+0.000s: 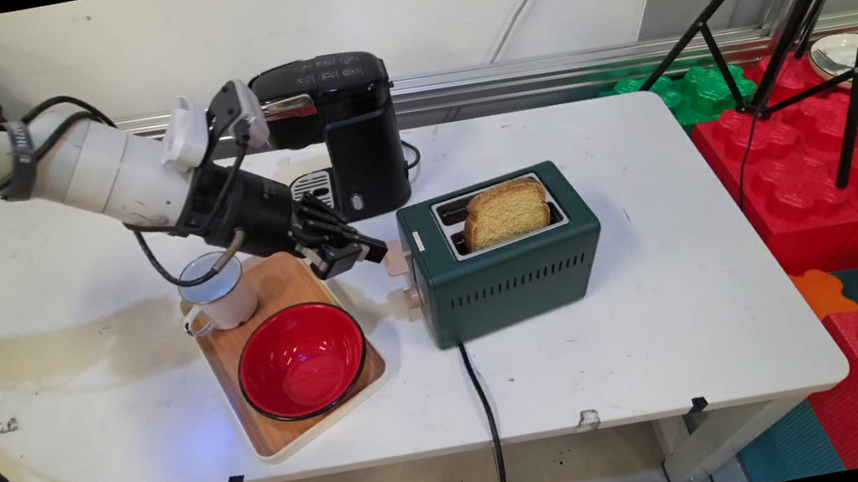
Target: Press the toaster switch
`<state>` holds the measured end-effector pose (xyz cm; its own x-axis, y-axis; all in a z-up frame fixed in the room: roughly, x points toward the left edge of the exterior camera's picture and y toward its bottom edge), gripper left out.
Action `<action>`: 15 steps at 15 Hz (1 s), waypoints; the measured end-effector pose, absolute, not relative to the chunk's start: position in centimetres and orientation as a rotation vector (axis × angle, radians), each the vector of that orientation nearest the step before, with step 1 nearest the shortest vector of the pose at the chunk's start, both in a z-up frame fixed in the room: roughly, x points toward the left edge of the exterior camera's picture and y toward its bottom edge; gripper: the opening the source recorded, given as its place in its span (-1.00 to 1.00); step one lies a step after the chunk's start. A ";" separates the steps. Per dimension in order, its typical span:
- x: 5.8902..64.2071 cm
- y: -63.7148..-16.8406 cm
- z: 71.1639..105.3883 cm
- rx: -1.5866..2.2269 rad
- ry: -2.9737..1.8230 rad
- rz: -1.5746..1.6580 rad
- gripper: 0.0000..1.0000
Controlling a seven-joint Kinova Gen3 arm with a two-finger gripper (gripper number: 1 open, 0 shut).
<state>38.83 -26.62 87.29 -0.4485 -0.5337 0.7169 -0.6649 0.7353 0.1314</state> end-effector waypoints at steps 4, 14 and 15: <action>38.4 -27.6 86.6 0.918 -2.162 0.209 -1.00; 37.5 -28.4 84.8 0.937 -2.176 0.187 -1.00; 37.5 -28.4 84.7 0.937 -2.180 0.185 -1.00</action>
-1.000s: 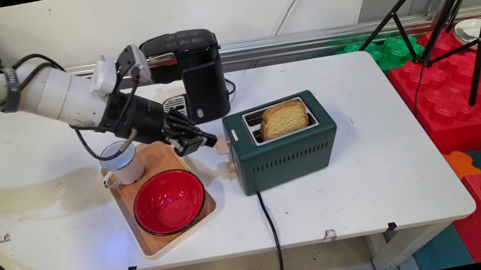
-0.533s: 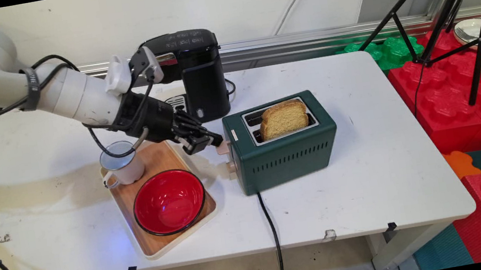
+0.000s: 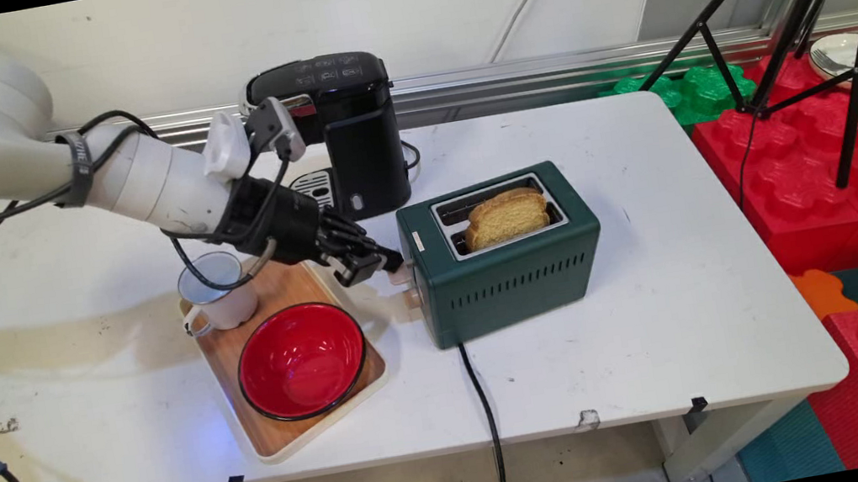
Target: Press the toaster switch
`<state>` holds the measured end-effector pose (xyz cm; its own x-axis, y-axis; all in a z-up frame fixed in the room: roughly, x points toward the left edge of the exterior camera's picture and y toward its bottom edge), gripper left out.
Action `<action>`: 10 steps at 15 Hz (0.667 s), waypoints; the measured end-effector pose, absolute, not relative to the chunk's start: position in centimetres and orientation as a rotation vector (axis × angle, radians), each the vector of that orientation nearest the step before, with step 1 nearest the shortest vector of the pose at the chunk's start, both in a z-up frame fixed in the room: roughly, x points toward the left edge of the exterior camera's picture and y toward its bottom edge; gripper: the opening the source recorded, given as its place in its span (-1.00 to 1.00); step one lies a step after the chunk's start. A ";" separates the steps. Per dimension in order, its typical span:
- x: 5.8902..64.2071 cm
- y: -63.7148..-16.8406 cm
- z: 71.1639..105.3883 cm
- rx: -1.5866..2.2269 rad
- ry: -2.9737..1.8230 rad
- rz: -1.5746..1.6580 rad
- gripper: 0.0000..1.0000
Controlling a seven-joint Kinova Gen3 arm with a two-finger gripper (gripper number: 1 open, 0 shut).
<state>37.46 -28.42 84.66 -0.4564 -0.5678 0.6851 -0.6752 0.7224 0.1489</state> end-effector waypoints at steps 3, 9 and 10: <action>37.3 -28.4 84.0 0.938 -2.189 0.182 -1.00; 37.0 -28.3 82.6 0.944 -2.214 0.177 -1.00; 37.0 -28.2 82.5 0.946 -2.216 0.179 -1.00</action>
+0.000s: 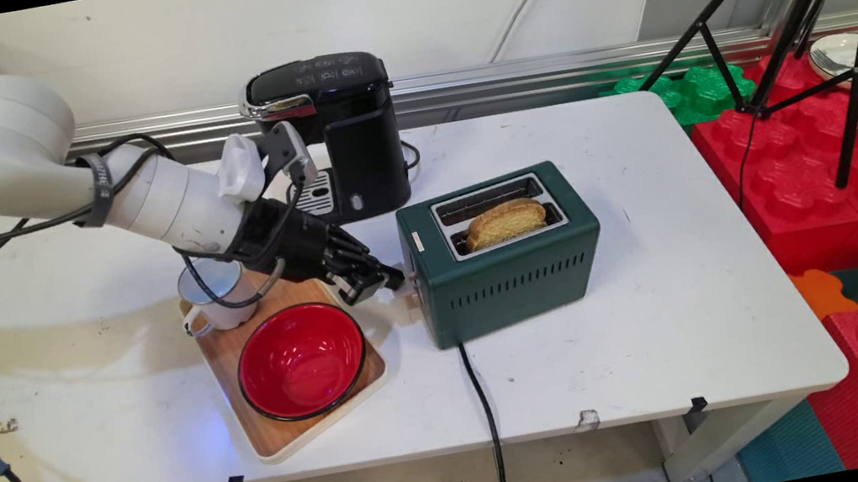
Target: Press the toaster switch
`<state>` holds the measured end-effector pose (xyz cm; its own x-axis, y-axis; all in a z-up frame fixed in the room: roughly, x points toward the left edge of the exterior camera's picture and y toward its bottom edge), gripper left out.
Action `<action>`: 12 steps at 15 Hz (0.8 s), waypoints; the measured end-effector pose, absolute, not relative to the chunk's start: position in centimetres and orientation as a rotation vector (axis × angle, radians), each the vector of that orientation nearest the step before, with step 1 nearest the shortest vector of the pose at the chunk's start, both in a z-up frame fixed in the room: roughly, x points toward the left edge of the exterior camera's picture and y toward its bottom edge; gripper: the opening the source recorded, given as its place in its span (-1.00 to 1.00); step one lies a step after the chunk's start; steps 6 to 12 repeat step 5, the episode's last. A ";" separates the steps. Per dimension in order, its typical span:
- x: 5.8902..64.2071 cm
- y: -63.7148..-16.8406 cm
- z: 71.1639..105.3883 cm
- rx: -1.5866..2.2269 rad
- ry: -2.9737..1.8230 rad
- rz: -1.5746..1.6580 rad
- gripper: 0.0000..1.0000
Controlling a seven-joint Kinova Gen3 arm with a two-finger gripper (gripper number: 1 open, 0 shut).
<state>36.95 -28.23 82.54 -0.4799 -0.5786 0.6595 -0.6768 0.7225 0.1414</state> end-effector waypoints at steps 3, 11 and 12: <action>37.0 -27.9 82.1 0.953 -2.213 0.188 -1.00; 37.2 -27.4 81.9 0.957 -2.211 0.192 -1.00; 37.2 -27.4 81.9 0.957 -2.211 0.192 -1.00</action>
